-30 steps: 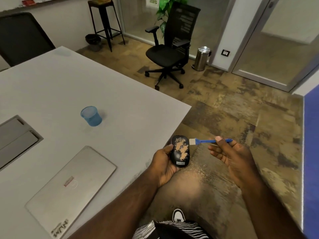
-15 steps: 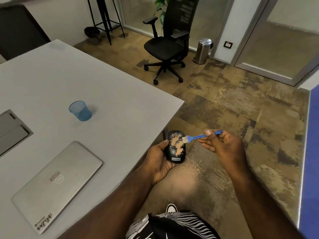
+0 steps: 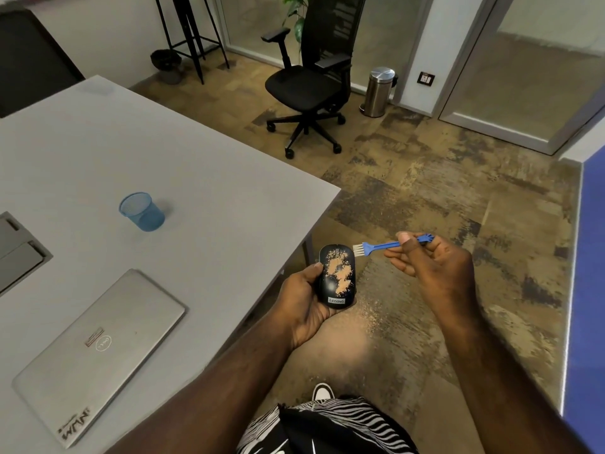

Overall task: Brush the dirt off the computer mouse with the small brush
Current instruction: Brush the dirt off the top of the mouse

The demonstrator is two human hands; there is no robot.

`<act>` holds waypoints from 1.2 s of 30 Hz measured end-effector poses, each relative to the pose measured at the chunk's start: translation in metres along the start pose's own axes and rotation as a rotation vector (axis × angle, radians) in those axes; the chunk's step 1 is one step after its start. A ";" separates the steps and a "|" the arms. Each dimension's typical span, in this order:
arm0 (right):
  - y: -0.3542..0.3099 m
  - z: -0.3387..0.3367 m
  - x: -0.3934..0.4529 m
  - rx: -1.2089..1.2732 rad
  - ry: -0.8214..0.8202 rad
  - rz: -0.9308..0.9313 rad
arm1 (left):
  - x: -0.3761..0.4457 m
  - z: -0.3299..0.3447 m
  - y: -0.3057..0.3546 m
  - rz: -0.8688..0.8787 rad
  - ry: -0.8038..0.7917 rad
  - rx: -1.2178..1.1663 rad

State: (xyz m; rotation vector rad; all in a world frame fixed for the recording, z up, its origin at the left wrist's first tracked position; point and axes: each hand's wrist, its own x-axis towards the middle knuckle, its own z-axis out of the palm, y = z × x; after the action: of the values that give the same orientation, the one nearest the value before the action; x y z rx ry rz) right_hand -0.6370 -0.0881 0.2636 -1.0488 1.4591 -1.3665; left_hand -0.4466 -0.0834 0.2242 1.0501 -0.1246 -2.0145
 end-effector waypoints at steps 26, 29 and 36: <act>-0.008 0.012 0.007 -0.205 -0.007 -0.093 | -0.003 0.005 0.003 0.002 0.010 0.068; -0.008 0.013 0.011 -0.212 0.049 -0.084 | -0.003 0.006 0.003 -0.002 0.011 0.068; -0.009 0.013 0.010 -0.235 0.009 -0.098 | -0.004 0.006 0.003 0.006 0.003 0.090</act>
State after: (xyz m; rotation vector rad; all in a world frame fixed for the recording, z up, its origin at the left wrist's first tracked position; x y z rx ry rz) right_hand -0.6268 -0.1018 0.2717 -1.2791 1.6222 -1.2895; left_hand -0.4478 -0.0841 0.2325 1.1075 -0.2190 -2.0175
